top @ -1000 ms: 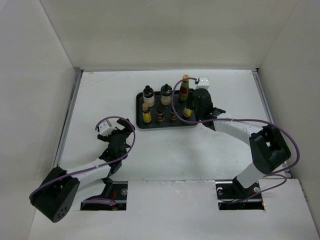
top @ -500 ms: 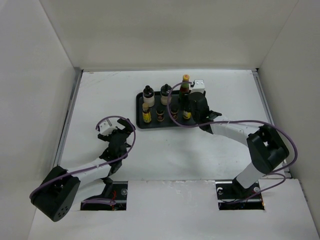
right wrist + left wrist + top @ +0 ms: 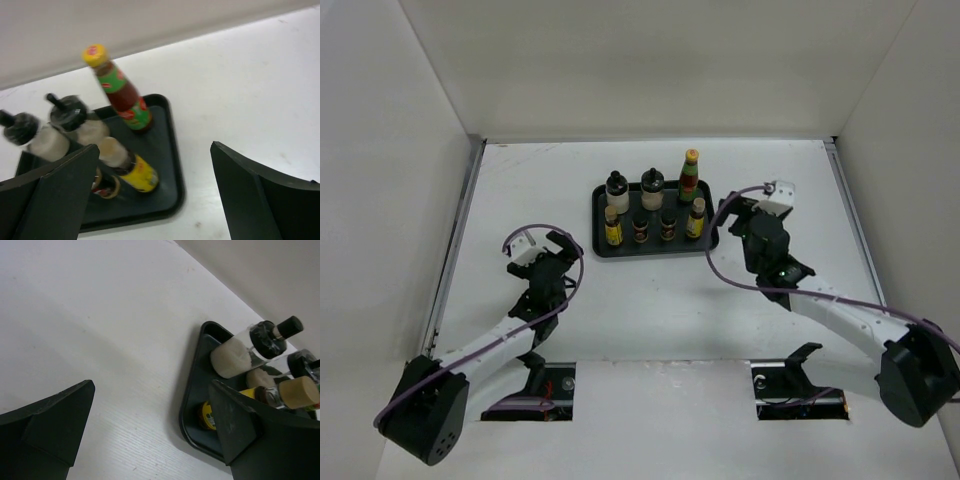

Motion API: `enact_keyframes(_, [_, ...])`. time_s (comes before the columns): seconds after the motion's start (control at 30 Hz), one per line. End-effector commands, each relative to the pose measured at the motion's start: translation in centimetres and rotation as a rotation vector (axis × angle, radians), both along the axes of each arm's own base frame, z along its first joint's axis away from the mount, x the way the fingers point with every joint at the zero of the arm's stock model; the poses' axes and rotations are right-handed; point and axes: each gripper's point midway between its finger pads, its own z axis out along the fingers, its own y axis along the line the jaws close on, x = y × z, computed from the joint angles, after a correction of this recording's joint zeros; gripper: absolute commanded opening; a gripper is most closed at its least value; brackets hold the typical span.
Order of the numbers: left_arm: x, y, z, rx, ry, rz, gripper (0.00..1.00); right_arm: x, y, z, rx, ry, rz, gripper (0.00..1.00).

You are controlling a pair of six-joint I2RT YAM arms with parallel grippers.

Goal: Organize the condiment bottles

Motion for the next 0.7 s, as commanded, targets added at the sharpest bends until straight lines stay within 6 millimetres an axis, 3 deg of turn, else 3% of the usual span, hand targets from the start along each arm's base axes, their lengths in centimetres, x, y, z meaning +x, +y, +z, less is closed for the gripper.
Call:
enact_keyframes(0.0, [0.7,0.0,0.0,0.007,0.036,0.001,1.0,-1.0,-4.1,-0.5,0.158,-0.052,-0.162,1.0])
enact_keyframes(0.17, [1.4,0.3,-1.4,0.048,0.138,0.026,1.0,-2.1,-8.0,-4.7,0.287,-0.006,-0.26,1.0])
enact_keyframes(0.3, [1.2,0.2,-1.2,0.055,0.165,0.023,1.0,-1.7,-9.6,-7.7,0.37,0.051,-0.297,1.0])
enact_keyframes(0.4, [0.8,0.1,-1.1,0.062,0.174,0.014,1.0,-1.3,-9.6,-9.1,0.392,0.089,-0.298,1.0])
enact_keyframes(0.5, [0.3,0.2,-1.0,0.058,0.167,0.01,1.0,-1.0,-9.0,-9.6,0.404,0.106,-0.278,1.0])
enact_keyframes(0.67, [0.0,0.3,-1.1,0.052,0.155,0.008,1.0,-1.4,-9.2,-8.6,0.431,0.07,-0.269,1.0])
